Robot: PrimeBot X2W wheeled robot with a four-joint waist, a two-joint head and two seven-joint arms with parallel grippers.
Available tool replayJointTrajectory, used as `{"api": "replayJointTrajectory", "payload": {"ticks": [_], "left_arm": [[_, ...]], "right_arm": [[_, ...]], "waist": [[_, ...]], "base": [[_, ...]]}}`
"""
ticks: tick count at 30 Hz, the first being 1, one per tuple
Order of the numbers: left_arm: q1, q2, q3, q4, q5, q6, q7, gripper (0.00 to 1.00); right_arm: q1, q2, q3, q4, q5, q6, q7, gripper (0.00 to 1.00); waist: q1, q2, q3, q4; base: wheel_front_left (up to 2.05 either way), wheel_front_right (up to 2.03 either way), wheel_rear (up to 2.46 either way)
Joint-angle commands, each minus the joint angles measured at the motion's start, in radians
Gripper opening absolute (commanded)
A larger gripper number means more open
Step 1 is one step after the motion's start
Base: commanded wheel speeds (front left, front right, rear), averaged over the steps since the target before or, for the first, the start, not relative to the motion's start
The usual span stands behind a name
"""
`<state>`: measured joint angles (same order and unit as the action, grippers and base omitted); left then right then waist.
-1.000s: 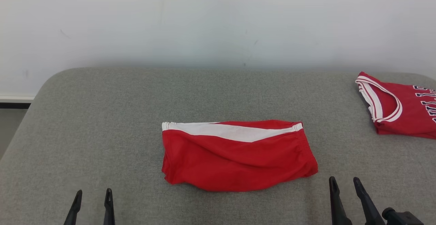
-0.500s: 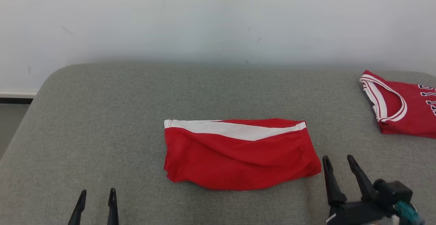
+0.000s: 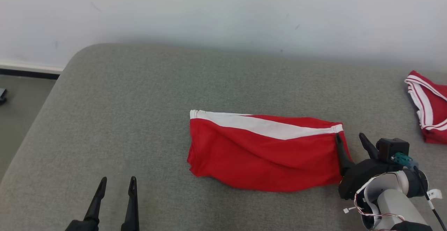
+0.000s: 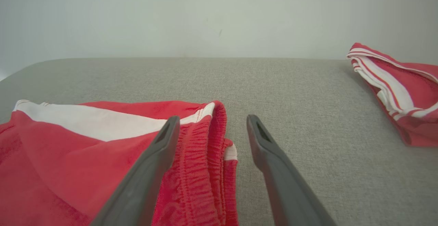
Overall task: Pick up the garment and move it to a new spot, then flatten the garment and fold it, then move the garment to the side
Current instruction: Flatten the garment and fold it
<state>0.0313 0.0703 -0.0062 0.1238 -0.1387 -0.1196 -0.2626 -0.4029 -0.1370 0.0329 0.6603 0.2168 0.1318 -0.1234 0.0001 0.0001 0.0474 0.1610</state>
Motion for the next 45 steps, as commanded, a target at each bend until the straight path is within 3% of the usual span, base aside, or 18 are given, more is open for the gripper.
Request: {"api": "replayJointTrajectory", "payload": {"ticks": [1, 8, 16, 18, 19, 25, 38, 45], "left_arm": [[-0.021, -0.005, -0.001, 0.004, 0.008, -0.002, -0.003, 1.0], [-0.036, -0.013, 0.01, 0.019, 0.007, -0.007, -0.003, 1.0], [-0.039, -0.015, 0.013, 0.021, 0.01, -0.01, -0.003, 1.0], [-0.039, -0.016, 0.012, 0.022, 0.011, -0.011, -0.003, 1.0], [-0.037, -0.016, 0.012, 0.026, 0.01, -0.011, -0.003, 1.0], [-0.035, -0.018, 0.007, 0.035, 0.009, -0.01, -0.003, 1.0], [0.014, -0.019, 0.009, 0.032, 0.013, -0.01, -0.003, 1.0], [0.028, -0.019, 0.011, 0.039, 0.012, -0.01, -0.003, 1.0]], "right_arm": [[-0.028, -0.013, -0.016, 0.059, -0.018, -0.003, 0.005, 1.0], [-0.126, -0.01, -0.059, 0.312, -0.047, -0.003, 0.036, 1.0], [-0.149, 0.017, -0.083, 0.454, -0.006, -0.003, 0.05, 1.0], [-0.154, 0.028, -0.081, 0.471, 0.017, -0.003, 0.042, 0.64], [-0.158, 0.033, -0.075, 0.478, 0.023, -0.003, 0.044, 0.0], [-0.199, 0.009, -0.033, 0.483, 0.074, -0.003, 0.023, 0.0], [-0.149, -0.251, 0.094, 0.415, 0.197, -0.003, 0.102, 0.0], [-0.139, -0.229, 0.113, 0.279, 0.417, -0.003, 0.25, 0.0]], "waist": [[-0.0001, -0.0001, 0.022, 0.034], [-0.0001, -0.0001, 0.038, 0.051], [-0.0001, -0.0001, 0.034, 0.055], [-0.0001, -0.0001, 0.032, 0.053], [-0.0001, -0.0001, 0.032, 0.051], [-0.0001, -0.0001, 0.017, 0.032], [-0.0001, -0.0001, -0.042, -0.025], [-0.0001, -0.0001, -0.052, -0.054]], "base": [[0.0, 0.0, 0.0], [0.0, 0.0, 0.0], [0.0, 0.0, 0.0], [0.0, 0.0, 0.0], [0.0, 0.0, 0.0], [0.0, 0.0, 0.0], [0.0, 0.0, 0.0], [0.0, 0.0, 0.0]]}}
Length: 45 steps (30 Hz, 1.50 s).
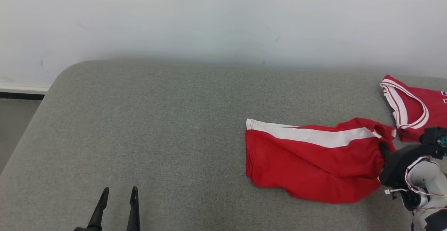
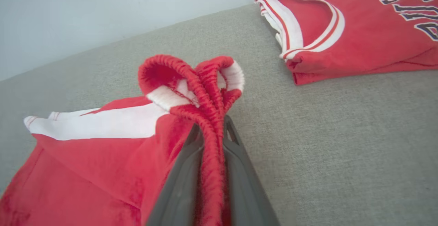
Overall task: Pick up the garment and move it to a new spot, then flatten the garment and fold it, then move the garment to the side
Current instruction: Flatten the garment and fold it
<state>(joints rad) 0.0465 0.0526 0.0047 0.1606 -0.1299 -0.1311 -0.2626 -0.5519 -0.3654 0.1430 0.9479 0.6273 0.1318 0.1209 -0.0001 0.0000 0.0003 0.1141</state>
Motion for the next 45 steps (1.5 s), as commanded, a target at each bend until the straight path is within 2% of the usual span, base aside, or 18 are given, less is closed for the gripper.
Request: {"api": "replayJointTrajectory", "payload": {"ticks": [1, 6, 10, 14, 18, 26, 34, 35, 36, 37, 41, 45], "left_arm": [[0.013, -0.002, -0.003, 0.002, 0.005, 0.001, -0.003, 1.0], [0.009, -0.001, -0.009, 0.008, 0.003, 0.001, -0.003, 1.0], [0.004, -0.002, -0.017, 0.009, 0.003, 0.001, -0.003, 1.0], [0.004, -0.002, -0.023, 0.009, -0.001, 0.001, -0.003, 1.0], [-0.002, -0.002, -0.031, 0.013, -0.007, 0.001, -0.003, 1.0], [-0.036, -0.002, -0.062, 0.027, -0.025, 0.001, -0.003, 1.0], [-0.055, -0.003, -0.091, 0.044, -0.043, 0.004, -0.003, 1.0], [-0.056, -0.003, -0.092, 0.046, -0.045, 0.005, -0.003, 1.0], [-0.058, -0.003, -0.092, 0.047, -0.045, 0.006, -0.003, 1.0], [-0.059, -0.003, -0.093, 0.046, -0.046, 0.007, -0.003, 1.0], [-0.048, -0.002, -0.083, 0.045, -0.047, 0.015, -0.003, 1.0], [-0.042, -0.002, -0.071, 0.046, -0.037, 0.016, -0.003, 1.0]], "right_arm": [[0.011, 0.002, 0.008, -0.034, 0.04, -0.003, 0.034, 0.0], [0.021, 0.03, 0.029, -0.153, 0.172, -0.003, 0.166, 0.0], [0.019, 0.078, 0.016, -0.203, 0.254, -0.003, 0.26, 0.0], [0.005, 0.12, -0.005, -0.215, 0.294, -0.003, 0.312, 0.0], [-0.023, 0.192, -0.039, -0.184, 0.309, -0.003, 0.36, 0.0], [-0.109, 0.281, -0.08, -0.066, 0.237, -0.003, 0.338, 0.0], [-0.15, 0.308, -0.084, 0.037, 0.171, -0.003, 0.285, 0.0], [-0.155, 0.309, -0.077, 0.045, 0.153, -0.003, 0.269, 0.4], [-0.157, 0.309, -0.083, 0.054, 0.152, -0.003, 0.253, 0.72], [-0.16, 0.309, -0.083, 0.061, 0.144, -0.003, 0.244, 1.0], [-0.16, 0.312, -0.047, 0.029, 0.13, -0.003, 0.221, 1.0], [-0.134, 0.298, -0.016, -0.067, 0.128, -0.003, 0.169, 1.0]], "waist": [[0.0001, 0.0, -0.006, -0.009], [0.0001, 0.0, -0.016, -0.015], [0.0001, 0.0, -0.02, -0.008], [0.0001, 0.0, -0.018, 0.003], [0.0001, 0.0, -0.008, 0.023], [0.0001, 0.0, 0.022, 0.075], [0.0001, 0.0, 0.041, 0.114], [0.0001, 0.0, 0.043, 0.115], [0.0001, 0.0, 0.044, 0.115], [0.0001, 0.0, 0.045, 0.114], [0.0001, 0.0, 0.04, 0.095], [0.0001, 0.0, 0.029, 0.071]], "base": [[0.0, 0.0, 0.0], [0.0, 0.0, 0.0], [0.0, 0.0, 0.0], [0.0, 0.0, 0.0], [0.0, 0.0, 0.0], [0.0, 0.0, 0.0], [0.0, 0.0, 0.0], [0.0, 0.0, 0.0], [0.0, 0.0, 0.0], [0.0, 0.0, 0.0], [0.0, 0.0, 0.0], [0.0, 0.0, 0.0]]}}
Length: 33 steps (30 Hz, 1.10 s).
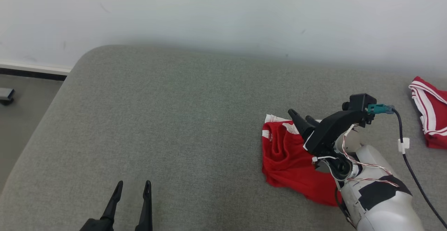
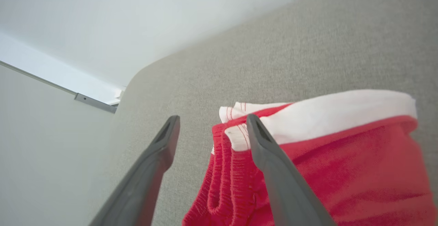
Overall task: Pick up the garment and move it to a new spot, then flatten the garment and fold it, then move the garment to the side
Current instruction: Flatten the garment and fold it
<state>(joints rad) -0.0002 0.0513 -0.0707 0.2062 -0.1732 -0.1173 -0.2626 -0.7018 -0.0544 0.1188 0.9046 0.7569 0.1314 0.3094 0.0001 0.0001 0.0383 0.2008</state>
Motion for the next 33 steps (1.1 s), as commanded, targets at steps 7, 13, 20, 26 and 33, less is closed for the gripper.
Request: {"api": "replayJointTrajectory", "payload": {"ticks": [7, 13, 20, 26, 33], "left_arm": [[0.022, -0.001, 0.044, -0.02, 0.021, 0.003, -0.003, 1.0], [0.034, -0.001, 0.082, -0.031, 0.027, 0.005, -0.003, 1.0], [0.045, -0.001, 0.111, -0.048, 0.036, 0.009, -0.003, 1.0], [0.046, -0.002, 0.12, -0.059, 0.039, 0.012, -0.003, 1.0], [0.047, -0.001, 0.127, -0.065, 0.04, 0.012, -0.003, 1.0]], "right_arm": [[0.13, -0.121, 0.099, -0.268, -0.069, -0.002, -0.224, 1.0], [0.212, -0.161, 0.128, -0.379, -0.099, -0.002, -0.332, 1.0], [0.326, -0.2, 0.143, -0.506, -0.176, -0.002, -0.473, 1.0], [0.423, -0.201, 0.112, -0.589, -0.245, -0.002, -0.535, 1.0], [0.536, -0.171, 0.053, -0.667, -0.321, -0.002, -0.565, 1.0]], "waist": [[-0.0001, -0.0001, -0.027, -0.074], [-0.0001, -0.0001, -0.033, -0.12], [-0.0001, -0.0001, -0.039, -0.174], [-0.0001, -0.0001, -0.042, -0.201], [-0.0001, -0.0001, -0.043, -0.216]], "base": [[0.0, 0.0, 0.0], [0.0, 0.0, 0.0], [0.0, 0.0, 0.0], [0.0, 0.0, 0.0], [0.0, 0.0, 0.0]]}}
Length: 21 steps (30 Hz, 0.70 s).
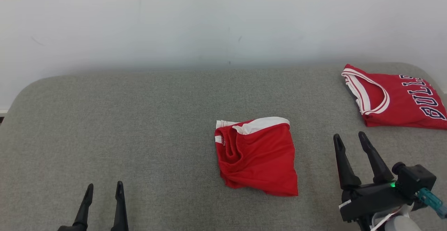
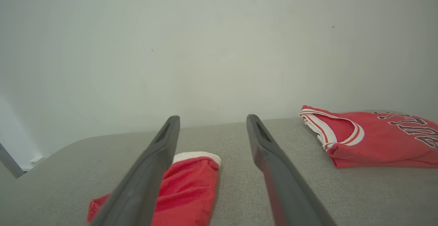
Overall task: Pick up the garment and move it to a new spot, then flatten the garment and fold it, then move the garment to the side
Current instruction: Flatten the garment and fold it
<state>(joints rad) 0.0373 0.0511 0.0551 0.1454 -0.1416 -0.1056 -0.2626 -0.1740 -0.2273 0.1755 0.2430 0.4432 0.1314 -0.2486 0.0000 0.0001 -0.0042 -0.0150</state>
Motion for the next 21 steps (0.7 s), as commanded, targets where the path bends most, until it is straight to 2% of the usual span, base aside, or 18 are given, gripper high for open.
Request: {"api": "replayJointTrajectory", "payload": {"ticks": [1, 8, 12, 21], "left_arm": [[0.01, -0.001, 0.002, -0.006, 0.009, 0.001, -0.003, 1.0], [0.004, -0.001, 0.015, -0.01, 0.01, 0.0, -0.003, 1.0], [0.022, -0.001, 0.004, -0.022, 0.003, 0.016, -0.003, 1.0], [0.032, -0.001, 0.002, -0.019, 0.009, 0.012, -0.003, 1.0]], "right_arm": [[0.021, 0.005, -0.01, -0.015, -0.023, -0.002, -0.008, 1.0], [0.119, 0.044, -0.057, -0.046, -0.105, -0.002, -0.016, 1.0], [0.161, 0.078, -0.087, -0.057, -0.115, -0.002, -0.016, 1.0], [0.215, 0.12, -0.116, -0.072, -0.173, -0.002, -0.015, 1.0]], "waist": [[0.0, -0.0001, 0.0, -0.001], [0.0, -0.0001, 0.001, 0.004], [0.0, -0.0001, -0.002, 0.011], [0.0, -0.0001, -0.005, 0.014]], "base": [[0.0, 0.0, 0.0], [0.0, 0.0, 0.0], [0.0, 0.0, 0.0], [0.0, 0.0, 0.0]]}}
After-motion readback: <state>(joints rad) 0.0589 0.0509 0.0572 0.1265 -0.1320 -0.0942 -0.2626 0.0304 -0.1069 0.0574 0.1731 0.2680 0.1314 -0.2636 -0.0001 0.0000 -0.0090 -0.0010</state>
